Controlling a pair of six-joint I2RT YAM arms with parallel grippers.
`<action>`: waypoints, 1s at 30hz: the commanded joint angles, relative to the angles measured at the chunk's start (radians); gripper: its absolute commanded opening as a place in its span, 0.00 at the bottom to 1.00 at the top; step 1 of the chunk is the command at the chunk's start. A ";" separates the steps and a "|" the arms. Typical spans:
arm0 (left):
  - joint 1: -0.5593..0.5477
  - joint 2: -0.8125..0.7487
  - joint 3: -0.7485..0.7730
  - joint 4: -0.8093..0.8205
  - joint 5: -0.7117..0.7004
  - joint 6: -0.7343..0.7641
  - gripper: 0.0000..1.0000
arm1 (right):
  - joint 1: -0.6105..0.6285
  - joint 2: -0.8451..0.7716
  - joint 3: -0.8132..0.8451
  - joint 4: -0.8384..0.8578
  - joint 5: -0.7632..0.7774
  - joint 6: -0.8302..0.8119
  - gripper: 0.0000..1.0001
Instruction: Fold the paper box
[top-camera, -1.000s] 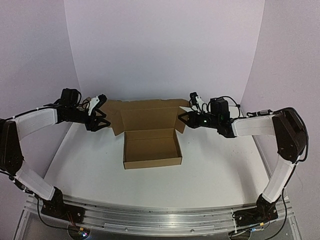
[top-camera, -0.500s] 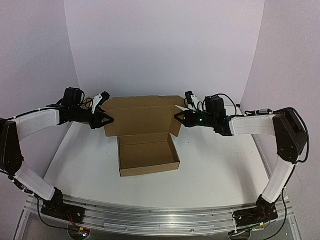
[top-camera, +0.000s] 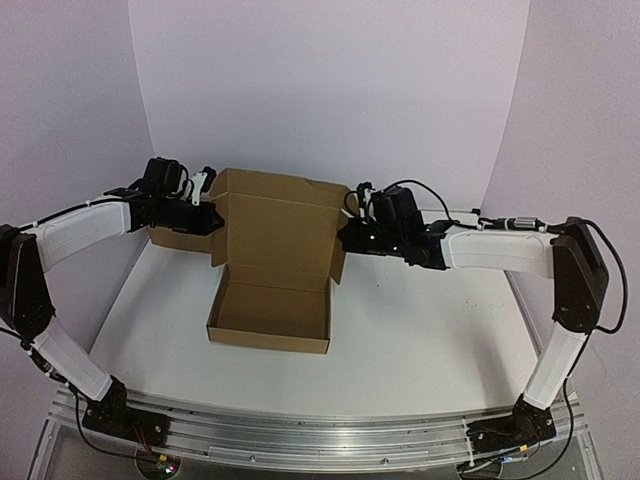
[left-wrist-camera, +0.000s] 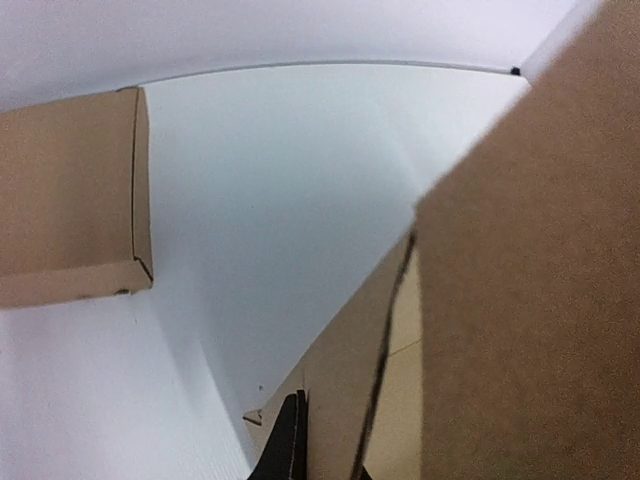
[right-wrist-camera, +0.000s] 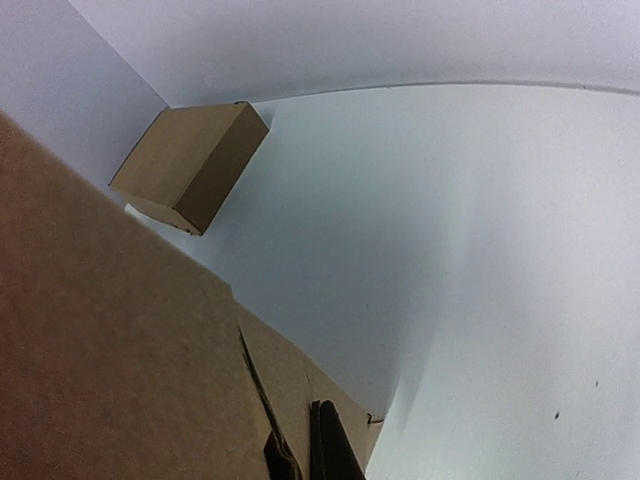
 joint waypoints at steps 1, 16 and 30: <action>-0.032 0.005 0.082 -0.065 -0.079 -0.342 0.03 | 0.090 0.013 0.086 -0.162 0.247 0.216 0.00; -0.060 0.019 -0.009 -0.031 0.072 -0.623 0.12 | 0.236 0.065 0.198 -0.156 0.501 0.480 0.04; -0.010 0.047 0.026 0.027 0.244 -0.829 0.19 | 0.258 0.044 0.151 -0.035 0.555 0.554 0.04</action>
